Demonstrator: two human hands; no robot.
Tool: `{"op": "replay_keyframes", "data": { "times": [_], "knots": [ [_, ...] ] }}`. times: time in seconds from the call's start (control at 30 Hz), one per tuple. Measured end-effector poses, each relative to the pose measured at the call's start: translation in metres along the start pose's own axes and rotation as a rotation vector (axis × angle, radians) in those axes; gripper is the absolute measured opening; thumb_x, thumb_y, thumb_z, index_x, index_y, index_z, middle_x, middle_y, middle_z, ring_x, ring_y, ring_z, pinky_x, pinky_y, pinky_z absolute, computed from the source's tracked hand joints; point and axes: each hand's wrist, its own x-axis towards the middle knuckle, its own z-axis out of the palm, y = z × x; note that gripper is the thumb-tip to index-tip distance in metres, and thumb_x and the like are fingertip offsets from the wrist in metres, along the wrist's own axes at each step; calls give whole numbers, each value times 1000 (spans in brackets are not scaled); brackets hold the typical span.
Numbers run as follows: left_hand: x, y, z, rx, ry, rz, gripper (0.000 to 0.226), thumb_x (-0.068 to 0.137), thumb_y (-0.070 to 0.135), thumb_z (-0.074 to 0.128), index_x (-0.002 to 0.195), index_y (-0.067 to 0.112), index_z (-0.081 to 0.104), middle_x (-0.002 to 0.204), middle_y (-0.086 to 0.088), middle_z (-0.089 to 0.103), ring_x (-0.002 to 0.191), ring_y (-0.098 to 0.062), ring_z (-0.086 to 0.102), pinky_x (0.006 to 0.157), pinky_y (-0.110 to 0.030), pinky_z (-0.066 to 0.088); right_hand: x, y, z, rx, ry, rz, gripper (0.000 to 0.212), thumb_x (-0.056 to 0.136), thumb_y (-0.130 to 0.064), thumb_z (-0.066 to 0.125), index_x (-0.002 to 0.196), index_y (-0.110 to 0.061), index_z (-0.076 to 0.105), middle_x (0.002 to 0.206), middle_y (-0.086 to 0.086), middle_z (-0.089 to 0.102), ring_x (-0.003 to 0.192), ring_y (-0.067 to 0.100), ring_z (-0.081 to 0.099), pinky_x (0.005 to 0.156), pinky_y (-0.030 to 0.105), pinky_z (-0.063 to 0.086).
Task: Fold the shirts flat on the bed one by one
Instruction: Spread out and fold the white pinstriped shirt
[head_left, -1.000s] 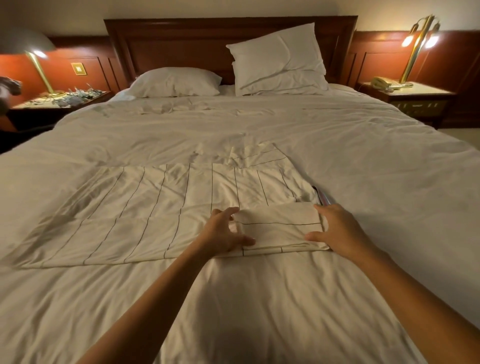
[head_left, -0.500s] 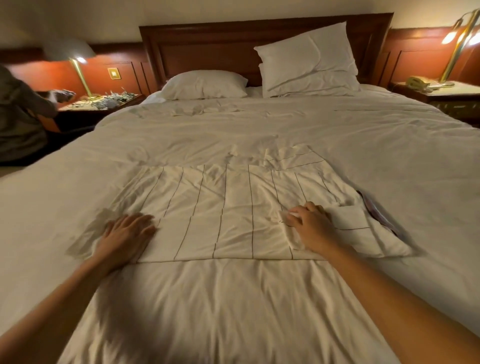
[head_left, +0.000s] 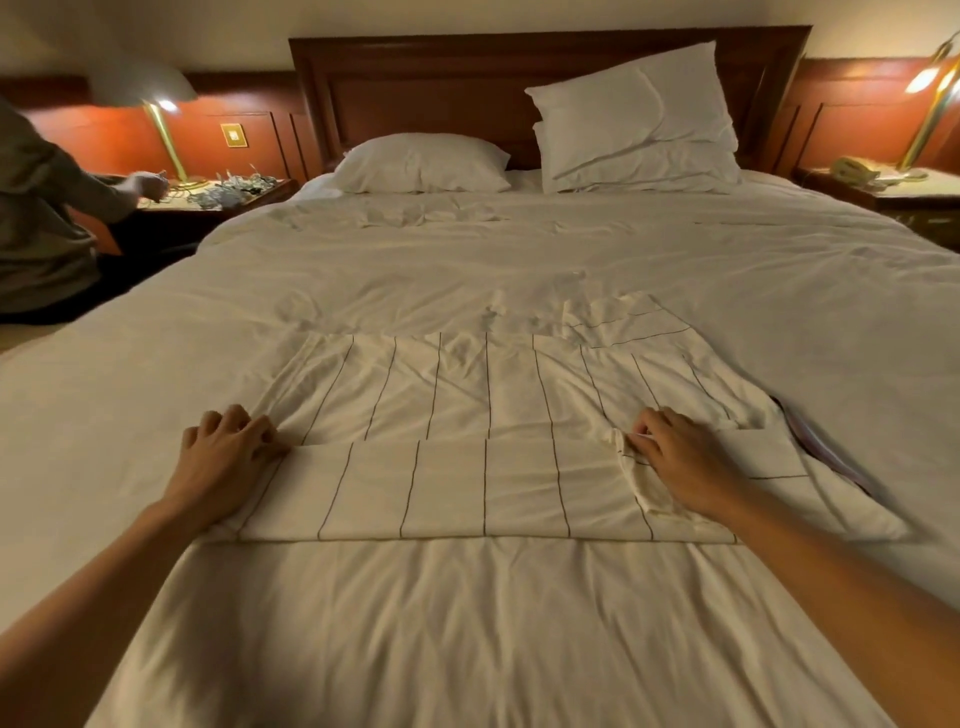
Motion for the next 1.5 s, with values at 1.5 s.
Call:
{"op": "replay_keyframes", "data": {
  "times": [1.5],
  "knots": [
    [-64,15,-12,-21,-20,17,21,98,47,52,104,32,65,136,1,46,130,-28,30,103,-46,20,-81,13,-34,-86,-1,215,24,101,-44,45,104,-24,58,112,-3,54,113,23,48,92,37,25]
  ]
}}
